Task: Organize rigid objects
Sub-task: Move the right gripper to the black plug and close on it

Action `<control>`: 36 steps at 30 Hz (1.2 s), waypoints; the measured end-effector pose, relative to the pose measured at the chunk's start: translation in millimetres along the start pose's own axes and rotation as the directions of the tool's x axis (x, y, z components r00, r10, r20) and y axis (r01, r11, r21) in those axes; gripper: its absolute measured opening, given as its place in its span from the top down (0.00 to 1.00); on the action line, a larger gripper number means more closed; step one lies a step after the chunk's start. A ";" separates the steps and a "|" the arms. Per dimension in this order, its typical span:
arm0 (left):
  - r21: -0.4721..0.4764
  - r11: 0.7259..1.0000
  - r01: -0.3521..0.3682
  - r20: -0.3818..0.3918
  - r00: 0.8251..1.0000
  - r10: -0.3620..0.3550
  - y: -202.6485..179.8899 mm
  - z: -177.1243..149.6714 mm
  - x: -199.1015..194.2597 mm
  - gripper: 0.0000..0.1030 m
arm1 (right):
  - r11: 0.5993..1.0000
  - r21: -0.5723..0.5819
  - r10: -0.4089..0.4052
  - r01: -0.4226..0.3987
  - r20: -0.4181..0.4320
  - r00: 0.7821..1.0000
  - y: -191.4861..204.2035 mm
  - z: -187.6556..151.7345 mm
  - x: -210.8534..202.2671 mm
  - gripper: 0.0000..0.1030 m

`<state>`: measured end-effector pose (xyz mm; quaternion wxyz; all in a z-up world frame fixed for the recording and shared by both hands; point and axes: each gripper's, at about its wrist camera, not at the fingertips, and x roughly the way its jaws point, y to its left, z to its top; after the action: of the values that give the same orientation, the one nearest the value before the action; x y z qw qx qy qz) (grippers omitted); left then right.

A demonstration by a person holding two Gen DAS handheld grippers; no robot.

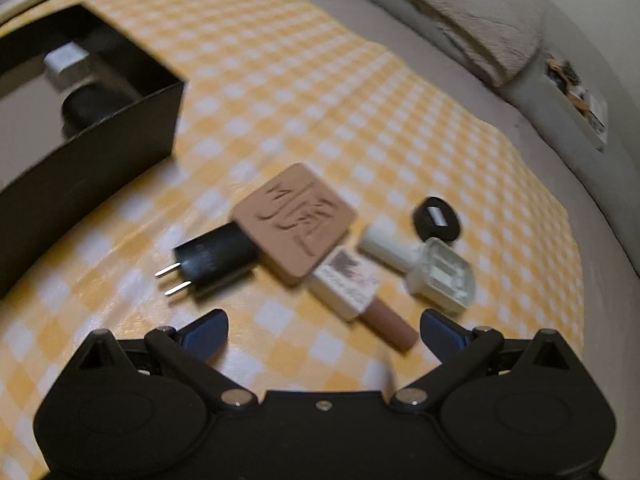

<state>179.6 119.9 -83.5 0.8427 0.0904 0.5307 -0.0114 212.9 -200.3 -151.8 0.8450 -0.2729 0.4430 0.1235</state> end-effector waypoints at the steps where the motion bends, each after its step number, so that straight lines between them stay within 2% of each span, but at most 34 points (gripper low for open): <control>1: -0.001 1.000 0.001 -0.001 1.000 -0.001 -0.4 0.2 0.2 0.96 | 1.000 -0.015 0.003 -0.003 0.003 1.000 4.4 1.2 0.6 0.00; 7: -0.003 1.000 0.005 -0.003 1.000 -0.005 -2.4 -0.7 0.2 0.96 | 0.997 -0.074 0.002 -0.002 0.009 1.000 23.4 11.4 3.7 0.00; 17: -0.005 1.000 0.008 -0.002 1.000 -0.008 -5.4 0.7 0.1 0.96 | 0.996 -0.072 0.059 -0.056 0.033 0.998 33.3 31.9 6.4 0.01; 19: -0.011 1.000 0.011 -0.003 1.000 -0.011 -4.3 2.0 0.6 0.96 | 0.995 -0.047 0.094 -0.093 0.033 0.995 31.7 37.8 8.4 0.08; 21: -0.015 1.000 0.014 0.002 1.000 -0.014 -3.9 3.3 0.2 0.96 | 0.989 -0.009 0.145 -0.145 0.021 0.989 29.9 42.4 10.7 0.22; 28: -0.022 0.999 0.028 0.003 1.000 -0.028 -1.4 4.2 0.5 0.96 | 0.971 0.032 0.237 -0.237 0.004 0.972 29.2 48.6 13.9 0.48; 36: -0.023 0.999 0.029 0.003 1.000 -0.029 -0.4 4.7 1.2 0.96 | 0.964 0.065 0.259 -0.259 0.013 0.966 26.8 46.0 10.2 0.51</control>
<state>184.3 118.9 -82.6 0.8440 0.0729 0.5310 -0.0178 238.1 -152.4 -148.4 0.8312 -0.1842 0.4767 0.2188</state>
